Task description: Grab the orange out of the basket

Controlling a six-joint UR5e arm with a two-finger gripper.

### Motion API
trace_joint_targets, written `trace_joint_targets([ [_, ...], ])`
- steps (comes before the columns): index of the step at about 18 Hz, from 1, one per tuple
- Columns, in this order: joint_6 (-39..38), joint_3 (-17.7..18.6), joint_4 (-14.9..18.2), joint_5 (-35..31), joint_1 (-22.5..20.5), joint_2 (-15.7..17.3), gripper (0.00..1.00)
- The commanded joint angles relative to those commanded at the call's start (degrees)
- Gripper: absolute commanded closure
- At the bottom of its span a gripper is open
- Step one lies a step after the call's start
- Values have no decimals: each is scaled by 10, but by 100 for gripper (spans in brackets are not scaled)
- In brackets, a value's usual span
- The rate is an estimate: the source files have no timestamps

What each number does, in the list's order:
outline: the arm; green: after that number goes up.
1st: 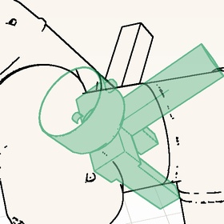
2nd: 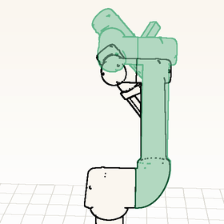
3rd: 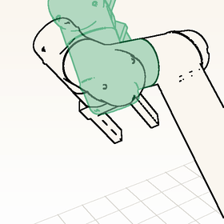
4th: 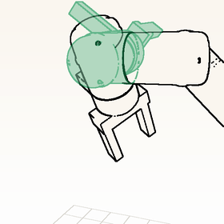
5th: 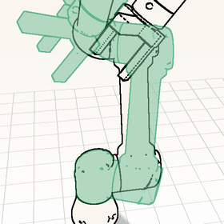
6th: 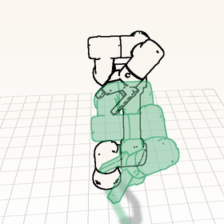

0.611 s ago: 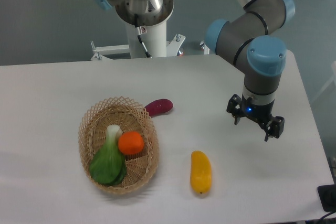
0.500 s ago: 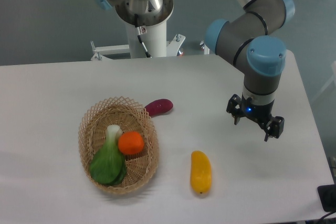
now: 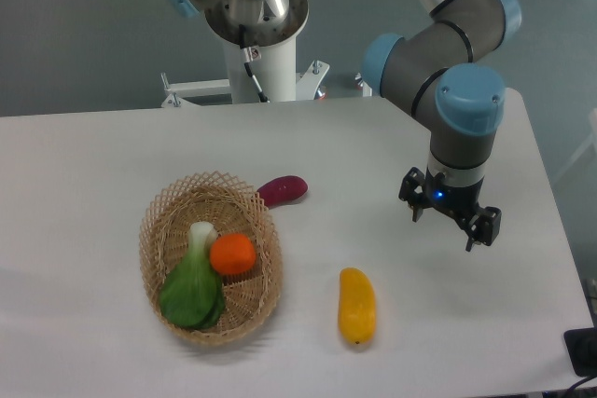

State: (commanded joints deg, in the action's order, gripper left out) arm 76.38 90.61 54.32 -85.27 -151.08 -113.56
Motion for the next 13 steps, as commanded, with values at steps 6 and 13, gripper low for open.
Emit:
trace_joint_targets([
  [6, -35, 26, 1, 76, 16, 18, 0],
  [13, -114, 21, -3, 87, 54, 17, 0],
])
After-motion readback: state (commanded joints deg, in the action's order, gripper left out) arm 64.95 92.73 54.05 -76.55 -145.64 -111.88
